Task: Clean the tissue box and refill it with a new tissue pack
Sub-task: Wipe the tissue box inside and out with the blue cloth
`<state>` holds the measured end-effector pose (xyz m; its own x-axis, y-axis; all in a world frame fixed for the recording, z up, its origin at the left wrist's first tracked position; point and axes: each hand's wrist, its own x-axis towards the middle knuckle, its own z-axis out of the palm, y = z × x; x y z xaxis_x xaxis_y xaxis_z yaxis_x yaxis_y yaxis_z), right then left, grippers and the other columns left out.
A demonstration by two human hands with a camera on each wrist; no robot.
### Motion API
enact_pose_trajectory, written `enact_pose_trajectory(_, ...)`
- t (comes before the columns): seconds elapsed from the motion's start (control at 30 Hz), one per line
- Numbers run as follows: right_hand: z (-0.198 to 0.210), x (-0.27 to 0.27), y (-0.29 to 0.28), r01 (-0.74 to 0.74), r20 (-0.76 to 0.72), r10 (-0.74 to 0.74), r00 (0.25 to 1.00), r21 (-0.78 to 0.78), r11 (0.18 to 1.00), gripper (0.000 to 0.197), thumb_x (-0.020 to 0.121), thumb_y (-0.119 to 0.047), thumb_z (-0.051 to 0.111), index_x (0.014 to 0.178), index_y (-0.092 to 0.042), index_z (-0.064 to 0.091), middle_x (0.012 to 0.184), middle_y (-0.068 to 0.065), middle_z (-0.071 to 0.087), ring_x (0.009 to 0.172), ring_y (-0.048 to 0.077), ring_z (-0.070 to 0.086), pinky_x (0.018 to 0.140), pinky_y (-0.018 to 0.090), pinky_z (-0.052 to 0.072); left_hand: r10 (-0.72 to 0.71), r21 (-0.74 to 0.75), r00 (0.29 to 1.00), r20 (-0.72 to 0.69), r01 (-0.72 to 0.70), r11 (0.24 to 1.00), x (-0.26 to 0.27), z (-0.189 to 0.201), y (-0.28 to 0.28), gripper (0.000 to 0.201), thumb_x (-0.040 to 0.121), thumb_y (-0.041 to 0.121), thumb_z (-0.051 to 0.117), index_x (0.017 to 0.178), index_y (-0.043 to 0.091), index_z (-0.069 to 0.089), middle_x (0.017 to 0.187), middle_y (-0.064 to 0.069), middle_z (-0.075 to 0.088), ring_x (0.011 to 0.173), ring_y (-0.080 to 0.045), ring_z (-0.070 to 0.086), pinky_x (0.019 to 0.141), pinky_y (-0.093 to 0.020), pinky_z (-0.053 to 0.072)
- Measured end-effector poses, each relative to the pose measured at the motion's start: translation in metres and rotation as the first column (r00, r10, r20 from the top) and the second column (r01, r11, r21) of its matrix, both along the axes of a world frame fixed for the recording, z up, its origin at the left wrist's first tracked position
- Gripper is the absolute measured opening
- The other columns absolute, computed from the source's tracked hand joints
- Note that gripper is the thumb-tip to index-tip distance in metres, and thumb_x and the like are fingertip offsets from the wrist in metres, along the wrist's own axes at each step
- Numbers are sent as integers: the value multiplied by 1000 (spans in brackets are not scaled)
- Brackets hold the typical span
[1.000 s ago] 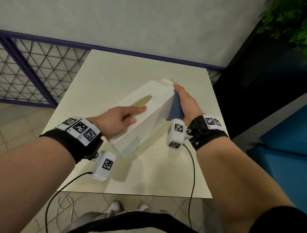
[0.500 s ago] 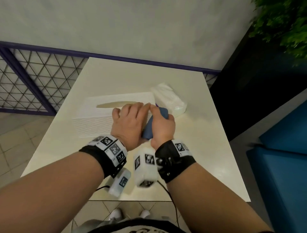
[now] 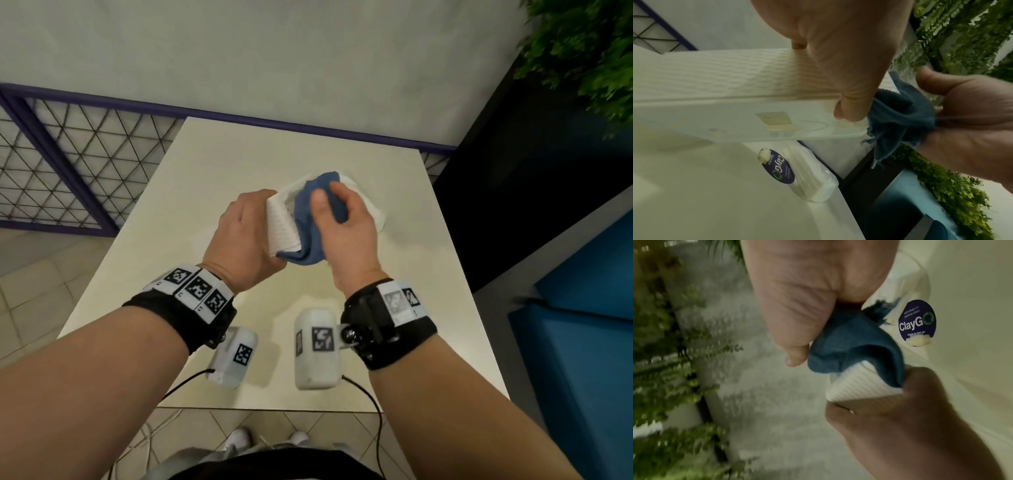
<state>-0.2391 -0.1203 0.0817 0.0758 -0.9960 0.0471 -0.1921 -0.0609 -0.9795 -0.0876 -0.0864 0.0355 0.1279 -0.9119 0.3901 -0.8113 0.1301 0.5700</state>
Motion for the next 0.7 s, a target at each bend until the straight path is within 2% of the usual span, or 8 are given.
enact_pose_trajectory(0.1, -11, 6, 10, -277, -339, 166, 926, -314, 908, 52, 95, -34, 53, 144, -24, 39, 153, -3, 36, 140, 13, 34, 117, 34, 26, -29, -24, 999, -36, 28, 999, -4, -3, 6, 85, 56, 13, 84, 129, 4, 44, 121, -9, 49, 110, -19, 45, 83, -19, 39)
enact_pose_trajectory(0.2, -24, -1, -10, -319, -486, 158, 860, -269, 909, 55, 95, -49, 41, 147, -34, 30, 157, -6, 28, 145, 14, 23, 119, 50, 12, -26, -26, 995, -99, 23, 999, -5, -3, 14, 88, 55, 9, 85, 131, 5, 42, 120, -2, 44, 111, -19, 45, 81, -6, 33)
enact_pose_trajectory(0.27, -28, -5, -26, -174, -378, 110, 919, -138, 975, 59, 93, -55, 36, 147, -33, 28, 156, -3, 30, 143, 18, 28, 118, 51, 20, -27, 3, 996, -89, 28, 1000, -8, -3, 15, 90, 54, 7, 85, 133, 4, 40, 123, -7, 45, 115, -24, 44, 99, -32, 39)
enact_pose_trajectory(0.37, -24, 5, -19, -136, -357, 96, 929, -87, 987, 58, 98, -49, 35, 151, -29, 23, 159, 3, 20, 147, 23, 18, 120, 47, 17, -67, -7, 994, -90, 67, 998, -9, -4, 11, 95, 55, 15, 86, 134, 1, 36, 125, -14, 45, 117, -24, 38, 99, -66, 35)
enact_pose_trajectory(0.43, -19, 12, 2, -215, -453, 135, 881, -128, 968, 55, 98, -49, 33, 150, -35, 20, 162, -1, 8, 150, 21, 2, 121, 49, 0, -122, -59, 992, -40, 120, 991, -4, -9, 9, 99, 57, 36, 82, 134, 1, 31, 127, -19, 45, 117, -31, 42, 97, -66, 38)
enact_pose_trajectory(0.53, -23, 10, 14, -339, -570, 165, 805, -213, 917, 53, 97, -52, 32, 148, -42, 21, 162, -9, 4, 150, 16, -4, 114, 49, -8, -174, -74, 985, -2, 174, 982, 2, -15, 9, 97, 60, 48, 70, 136, 4, 28, 133, -21, 43, 120, -30, 41, 101, -48, 40)
enact_pose_trajectory(0.6, -29, 6, -2, -267, -498, 150, 854, -174, 948, 50, 97, -52, 32, 146, -41, 28, 160, -7, 15, 149, 18, 10, 117, 48, 0, -190, -74, 982, 18, 191, 979, 2, -13, 8, 97, 59, 40, 71, 138, 7, 25, 134, -15, 41, 120, -29, 40, 102, -48, 39)
enact_pose_trajectory(0.7, -36, 3, -30, 1, -245, 5, 969, 23, 1000, 52, 96, -51, 31, 140, -26, 41, 143, 3, 47, 131, 25, 45, 112, 47, 34, -233, -67, 972, 42, 235, 970, -2, -11, 5, 99, 54, 25, 69, 139, 20, 19, 133, -5, 36, 123, -27, 36, 97, -65, 39)
